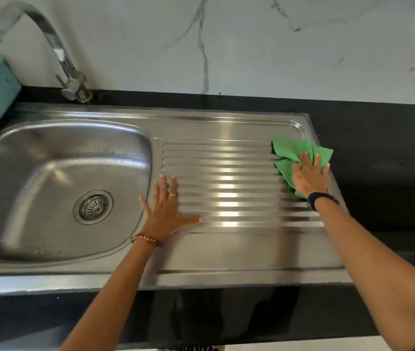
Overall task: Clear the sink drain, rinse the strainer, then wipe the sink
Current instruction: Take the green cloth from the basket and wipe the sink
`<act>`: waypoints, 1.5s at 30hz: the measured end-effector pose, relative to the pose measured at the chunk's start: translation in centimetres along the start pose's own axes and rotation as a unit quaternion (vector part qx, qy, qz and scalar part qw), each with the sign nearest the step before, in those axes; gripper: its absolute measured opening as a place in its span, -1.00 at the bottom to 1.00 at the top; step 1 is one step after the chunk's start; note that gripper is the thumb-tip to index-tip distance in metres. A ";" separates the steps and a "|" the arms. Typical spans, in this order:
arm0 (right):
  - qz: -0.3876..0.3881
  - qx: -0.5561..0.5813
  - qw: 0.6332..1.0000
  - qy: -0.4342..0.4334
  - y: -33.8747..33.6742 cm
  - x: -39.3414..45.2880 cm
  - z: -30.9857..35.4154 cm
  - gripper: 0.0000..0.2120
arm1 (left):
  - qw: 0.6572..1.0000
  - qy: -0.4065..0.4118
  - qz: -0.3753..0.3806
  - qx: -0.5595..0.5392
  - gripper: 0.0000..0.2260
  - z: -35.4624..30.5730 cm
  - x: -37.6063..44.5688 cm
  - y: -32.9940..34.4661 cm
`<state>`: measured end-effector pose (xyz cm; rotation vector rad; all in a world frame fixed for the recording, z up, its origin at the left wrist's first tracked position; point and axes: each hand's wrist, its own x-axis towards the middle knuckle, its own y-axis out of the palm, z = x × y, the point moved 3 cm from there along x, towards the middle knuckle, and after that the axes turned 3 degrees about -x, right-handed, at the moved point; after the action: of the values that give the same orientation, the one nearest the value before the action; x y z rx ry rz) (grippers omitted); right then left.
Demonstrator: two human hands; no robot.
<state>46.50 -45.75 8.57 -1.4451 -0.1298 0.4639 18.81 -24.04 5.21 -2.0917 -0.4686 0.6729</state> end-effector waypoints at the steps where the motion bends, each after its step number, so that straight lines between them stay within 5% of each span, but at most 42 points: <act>1: -0.003 0.027 1.000 0.001 0.4 -0.5 0.8 -0.52 | 1.000 -0.023 0.000 -0.022 0.15 1.2 -0.2 -0.4; 15: 0.092 0.054 0.937 -0.332 6.4 -8.6 30.0 -0.55 | 0.995 -0.076 0.030 -0.054 0.00 1.7 -1.6 -0.8; 20: 0.035 0.057 0.946 -0.318 5.9 -8.3 24.7 -0.54 | 0.997 -0.071 0.021 -0.007 0.00 0.8 -2.0 -0.6; 26: -0.021 0.029 0.988 -0.147 2.6 -4.1 8.1 -0.53 | 0.996 0.041 0.073 -0.024 0.03 -5.9 -1.2 2.2; 31: -0.001 0.008 0.999 -0.053 -0.1 -2.1 -1.8 -0.53 | 0.993 0.053 0.098 0.039 0.05 -8.4 -1.3 4.5; 38: -0.018 0.076 0.997 -0.008 2.0 -4.9 2.4 -0.51 | 1.000 -0.018 -0.006 0.000 0.07 -2.3 -2.6 1.0; 45: 0.047 0.071 0.958 -0.273 4.9 -8.5 21.5 -0.54 | 0.993 -0.107 0.015 -0.037 0.03 1.5 -3.6 0.0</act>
<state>29.88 -28.85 8.33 -1.1554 -0.4623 0.9261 15.03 -25.07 5.56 -2.1091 -0.5904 0.9164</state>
